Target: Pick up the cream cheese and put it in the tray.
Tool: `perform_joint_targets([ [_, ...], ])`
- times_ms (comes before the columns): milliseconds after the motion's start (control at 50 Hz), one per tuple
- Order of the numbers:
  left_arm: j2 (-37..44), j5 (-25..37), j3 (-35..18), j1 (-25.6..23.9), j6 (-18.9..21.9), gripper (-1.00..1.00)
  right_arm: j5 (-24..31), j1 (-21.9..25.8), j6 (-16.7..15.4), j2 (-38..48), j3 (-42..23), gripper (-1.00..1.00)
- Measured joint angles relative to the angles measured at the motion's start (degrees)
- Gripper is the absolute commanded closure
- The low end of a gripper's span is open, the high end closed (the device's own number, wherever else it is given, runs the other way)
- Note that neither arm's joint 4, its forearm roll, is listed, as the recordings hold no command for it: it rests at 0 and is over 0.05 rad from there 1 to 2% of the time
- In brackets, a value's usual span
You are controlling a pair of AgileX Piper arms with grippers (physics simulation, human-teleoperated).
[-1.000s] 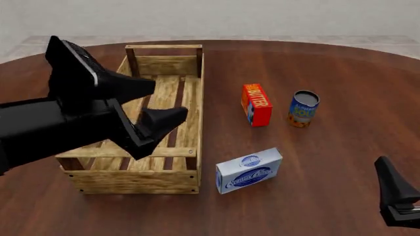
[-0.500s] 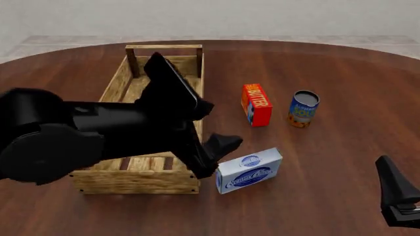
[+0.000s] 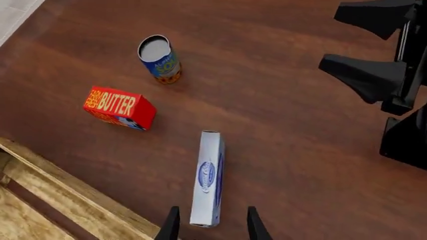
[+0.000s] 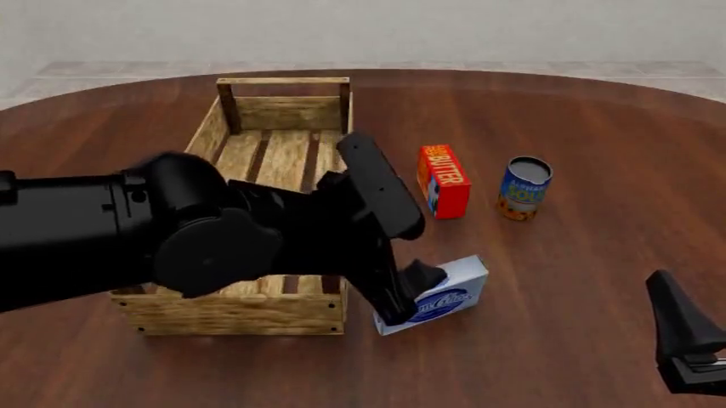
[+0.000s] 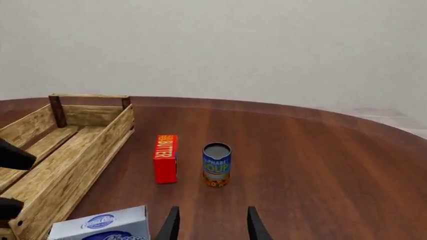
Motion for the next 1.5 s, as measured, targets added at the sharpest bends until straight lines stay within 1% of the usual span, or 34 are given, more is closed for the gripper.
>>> perform_joint_targets([
  [160, 3.1, 2.7, -2.6, 0.3, 2.4, -1.0, 0.2, 0.3, 0.1, 0.1, 0.1, -1.0],
  [380, 7.5, 5.7, -5.7, 0.4, 3.6, -1.0, 0.4, 0.5, 0.3, 0.2, 0.1, -1.0],
  [820, 12.7, 9.0, -8.8, 2.0, 6.3, -1.0, 0.3, 0.5, 0.5, 0.5, 0.2, -1.0],
  [1160, 16.0, 8.5, -9.2, 2.8, 7.5, -1.0, 0.2, 0.2, 0.6, 0.5, 0.2, -1.0],
  [1500, 18.8, 6.5, -8.5, 3.3, 7.3, -1.0, 0.0, 0.0, 0.8, 0.8, 0.2, -1.0],
])
